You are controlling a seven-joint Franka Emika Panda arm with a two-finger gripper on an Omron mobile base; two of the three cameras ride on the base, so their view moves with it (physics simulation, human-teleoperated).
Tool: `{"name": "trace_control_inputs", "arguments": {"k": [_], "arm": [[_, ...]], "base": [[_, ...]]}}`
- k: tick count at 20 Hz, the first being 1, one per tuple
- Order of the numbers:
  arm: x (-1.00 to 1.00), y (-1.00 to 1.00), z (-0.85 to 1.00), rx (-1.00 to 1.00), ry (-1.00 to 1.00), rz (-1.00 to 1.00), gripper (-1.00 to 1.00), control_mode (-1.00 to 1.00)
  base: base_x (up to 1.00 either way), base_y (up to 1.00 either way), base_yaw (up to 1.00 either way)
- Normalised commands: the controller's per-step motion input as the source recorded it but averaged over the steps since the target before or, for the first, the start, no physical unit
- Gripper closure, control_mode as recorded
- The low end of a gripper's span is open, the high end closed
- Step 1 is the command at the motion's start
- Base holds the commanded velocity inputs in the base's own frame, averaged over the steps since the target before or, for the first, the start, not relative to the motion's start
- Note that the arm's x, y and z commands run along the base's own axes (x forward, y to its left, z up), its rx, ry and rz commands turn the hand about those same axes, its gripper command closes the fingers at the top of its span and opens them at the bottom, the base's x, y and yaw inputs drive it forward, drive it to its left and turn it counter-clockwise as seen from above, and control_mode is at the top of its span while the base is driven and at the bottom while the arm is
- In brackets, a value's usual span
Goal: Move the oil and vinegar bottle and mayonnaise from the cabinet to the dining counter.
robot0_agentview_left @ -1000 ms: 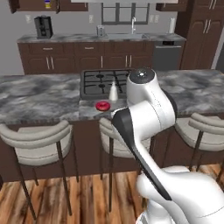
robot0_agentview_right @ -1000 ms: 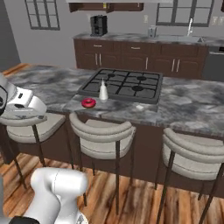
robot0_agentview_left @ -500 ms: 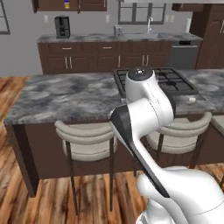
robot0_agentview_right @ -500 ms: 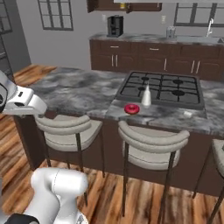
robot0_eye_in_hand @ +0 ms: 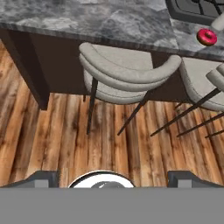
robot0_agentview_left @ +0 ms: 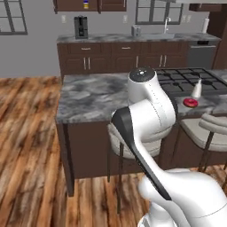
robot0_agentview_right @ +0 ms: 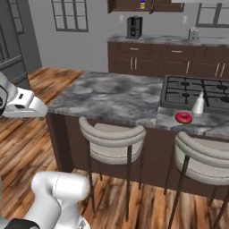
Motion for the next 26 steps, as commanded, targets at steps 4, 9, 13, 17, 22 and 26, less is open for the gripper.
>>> {"name": "trace_control_inputs", "arguments": {"k": [4,9,13,17,22,26], "arm": [[0.0,0.0,0.0,0.0,0.0,0.0,-1.0,1.0],[0.0,0.0,0.0,0.0,0.0,0.0,-1.0,1.0],[0.0,0.0,0.0,0.0,0.0,0.0,-1.0,1.0],[0.0,0.0,0.0,0.0,0.0,0.0,-1.0,1.0],[0.0,0.0,0.0,0.0,0.0,0.0,-1.0,1.0],[0.0,0.0,0.0,0.0,0.0,0.0,-1.0,1.0]], "base": [[0.14,1.0,-0.03],[0.17,1.0,-0.03],[0.24,1.0,-0.03],[0.43,1.0,-0.06],[0.65,1.0,-0.1],[0.95,1.0,-0.15]]}}
